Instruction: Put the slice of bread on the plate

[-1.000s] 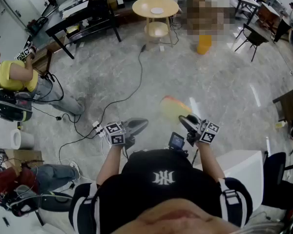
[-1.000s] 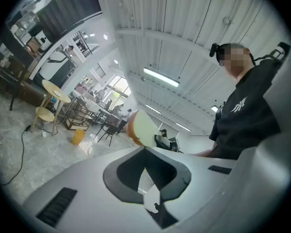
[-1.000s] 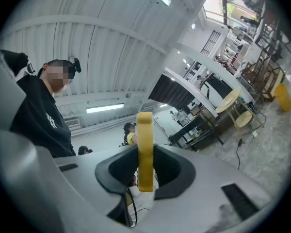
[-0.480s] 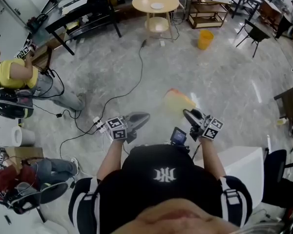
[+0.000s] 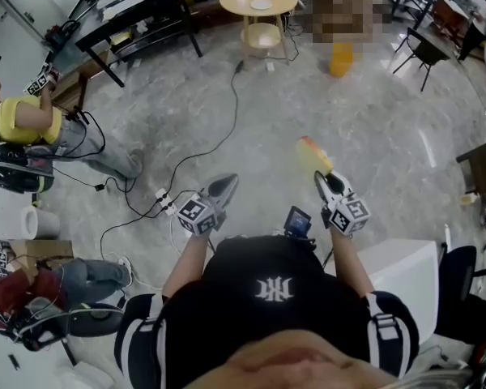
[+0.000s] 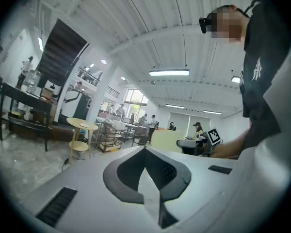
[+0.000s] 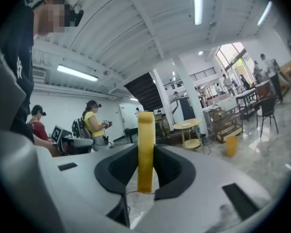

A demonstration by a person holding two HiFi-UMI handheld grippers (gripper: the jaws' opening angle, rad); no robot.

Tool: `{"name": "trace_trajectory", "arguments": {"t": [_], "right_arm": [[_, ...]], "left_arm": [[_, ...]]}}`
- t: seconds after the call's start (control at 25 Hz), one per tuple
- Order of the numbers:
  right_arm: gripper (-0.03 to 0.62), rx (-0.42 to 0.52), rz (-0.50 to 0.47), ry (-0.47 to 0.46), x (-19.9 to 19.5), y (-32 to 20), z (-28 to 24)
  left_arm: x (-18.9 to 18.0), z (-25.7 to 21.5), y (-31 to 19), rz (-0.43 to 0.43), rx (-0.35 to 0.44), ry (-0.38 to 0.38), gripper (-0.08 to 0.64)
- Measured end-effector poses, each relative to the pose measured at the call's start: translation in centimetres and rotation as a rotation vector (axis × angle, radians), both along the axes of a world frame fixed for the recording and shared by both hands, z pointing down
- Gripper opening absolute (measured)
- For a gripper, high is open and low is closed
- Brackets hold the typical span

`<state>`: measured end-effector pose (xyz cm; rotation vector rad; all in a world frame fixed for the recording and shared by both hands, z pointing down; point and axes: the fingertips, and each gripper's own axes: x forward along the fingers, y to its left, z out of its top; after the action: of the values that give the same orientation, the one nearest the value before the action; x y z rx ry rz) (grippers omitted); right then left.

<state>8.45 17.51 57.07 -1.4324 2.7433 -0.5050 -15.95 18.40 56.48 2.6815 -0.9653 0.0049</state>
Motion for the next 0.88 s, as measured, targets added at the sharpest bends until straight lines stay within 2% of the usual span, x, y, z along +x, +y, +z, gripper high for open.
{"name": "trace_trajectory", "arguments": {"t": [0.08, 0.24, 0.36, 0.88], "right_arm": [[0.094, 0.011, 0.021, 0.059, 0.3, -0.1, -0.1], [0.094, 0.028, 0.017, 0.090, 0.3, -0.1, -0.4], [0.095, 0.037, 0.010, 0.102, 0.1, 0.0, -0.5], [0.095, 0.038, 0.018, 0.084, 1.7, 0.5, 0.0]], "left_arm": [[-0.9, -0.3, -0.4, -0.049, -0.002, 0.006, 0.009], [-1.7, -0.5, -0.3, -0.094, 0.008, -0.013, 0.009], [-1.5, -0.3, 0.2, -0.093, 0.010, -0.041, 0.009], [-0.2, -0.1, 1.2, -0.095, 0.002, -0.074, 0.009]]}}
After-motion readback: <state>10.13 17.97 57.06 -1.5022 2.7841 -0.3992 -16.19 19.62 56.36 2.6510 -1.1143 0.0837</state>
